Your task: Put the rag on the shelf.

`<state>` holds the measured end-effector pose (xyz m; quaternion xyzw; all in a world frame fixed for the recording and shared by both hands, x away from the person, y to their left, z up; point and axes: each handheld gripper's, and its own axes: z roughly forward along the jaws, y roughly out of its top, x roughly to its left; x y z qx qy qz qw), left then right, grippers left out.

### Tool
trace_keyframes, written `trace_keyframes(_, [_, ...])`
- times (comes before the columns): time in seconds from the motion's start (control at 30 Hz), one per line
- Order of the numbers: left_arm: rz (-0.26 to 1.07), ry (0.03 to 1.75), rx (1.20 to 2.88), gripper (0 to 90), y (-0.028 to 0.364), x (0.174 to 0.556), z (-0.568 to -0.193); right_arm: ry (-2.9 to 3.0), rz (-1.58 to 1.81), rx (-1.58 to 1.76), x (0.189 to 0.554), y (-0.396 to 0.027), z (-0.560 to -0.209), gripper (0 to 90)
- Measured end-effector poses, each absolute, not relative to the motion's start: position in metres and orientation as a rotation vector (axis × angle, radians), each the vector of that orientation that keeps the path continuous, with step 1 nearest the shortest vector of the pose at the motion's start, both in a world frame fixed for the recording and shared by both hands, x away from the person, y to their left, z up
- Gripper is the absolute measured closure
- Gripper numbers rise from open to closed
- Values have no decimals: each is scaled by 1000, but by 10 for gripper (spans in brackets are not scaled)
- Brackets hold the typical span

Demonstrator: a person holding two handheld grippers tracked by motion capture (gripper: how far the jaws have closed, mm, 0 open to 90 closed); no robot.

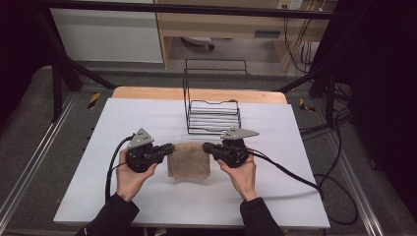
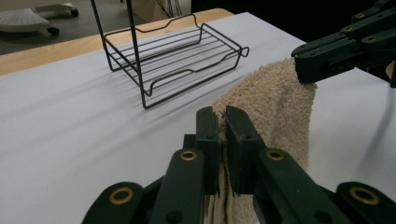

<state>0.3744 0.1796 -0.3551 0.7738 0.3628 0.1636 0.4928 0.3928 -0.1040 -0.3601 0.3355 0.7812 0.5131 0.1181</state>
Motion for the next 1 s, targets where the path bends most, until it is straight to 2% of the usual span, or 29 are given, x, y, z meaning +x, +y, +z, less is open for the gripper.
trace_keyframes(1.0, [445, 799, 1766, 841, 156, 383, -313, 2127, 1530, 893, 381, -131, -307, 866])
